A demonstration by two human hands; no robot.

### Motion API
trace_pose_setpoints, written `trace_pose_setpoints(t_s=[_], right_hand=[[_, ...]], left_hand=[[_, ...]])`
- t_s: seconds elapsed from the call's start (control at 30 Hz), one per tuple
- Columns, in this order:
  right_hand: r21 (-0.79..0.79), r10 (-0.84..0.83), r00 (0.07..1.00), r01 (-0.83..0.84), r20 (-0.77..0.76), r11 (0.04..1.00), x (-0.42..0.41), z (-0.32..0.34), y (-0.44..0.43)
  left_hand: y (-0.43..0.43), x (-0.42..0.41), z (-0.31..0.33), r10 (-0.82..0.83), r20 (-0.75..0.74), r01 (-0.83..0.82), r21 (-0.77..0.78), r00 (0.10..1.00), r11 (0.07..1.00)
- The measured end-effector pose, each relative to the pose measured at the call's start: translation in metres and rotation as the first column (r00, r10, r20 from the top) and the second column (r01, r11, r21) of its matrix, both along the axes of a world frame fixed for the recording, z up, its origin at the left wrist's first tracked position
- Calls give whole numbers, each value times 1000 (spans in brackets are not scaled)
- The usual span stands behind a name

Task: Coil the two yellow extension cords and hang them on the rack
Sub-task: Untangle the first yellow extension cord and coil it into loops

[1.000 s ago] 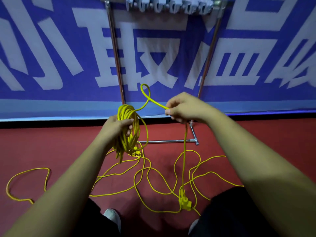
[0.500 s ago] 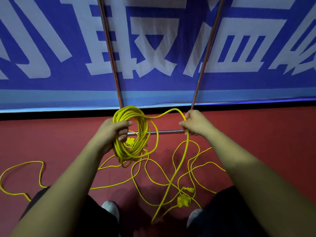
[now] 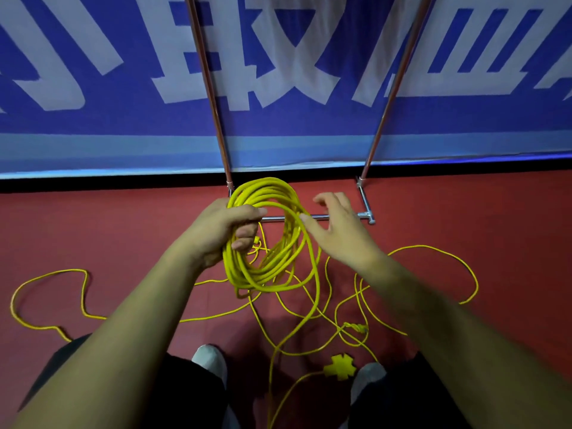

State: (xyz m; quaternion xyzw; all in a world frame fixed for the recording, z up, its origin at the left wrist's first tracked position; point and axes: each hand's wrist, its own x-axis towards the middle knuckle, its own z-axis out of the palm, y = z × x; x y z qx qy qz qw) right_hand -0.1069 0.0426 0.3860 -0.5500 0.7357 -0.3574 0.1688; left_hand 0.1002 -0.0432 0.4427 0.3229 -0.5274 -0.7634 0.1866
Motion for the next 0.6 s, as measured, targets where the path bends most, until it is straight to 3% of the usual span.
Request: trace_pose_setpoints(t_s=[0.07, 0.13, 0.23, 0.4, 0.6], right_hand=[[-139, -14, 996, 1, -86, 990, 10, 0, -1], [-191, 0, 1000, 4, 20, 982, 17, 4, -3], [-138, 137, 968, -109, 212, 984, 18, 10, -3], [43, 259, 945, -272, 198, 961, 14, 5, 0], [-118, 188, 942, -160, 279, 980, -10, 16, -11]], left_hand=[[0, -1, -1, 1, 4, -1, -22, 1000, 1000], [0, -1, -1, 19, 19, -18, -43, 1000, 999], [-2, 0, -1, 60, 20, -59, -33, 998, 998], [0, 3, -4, 61, 36, -59, -64, 997, 996], [-2, 9, -4, -75, 118, 77, -12, 990, 997]])
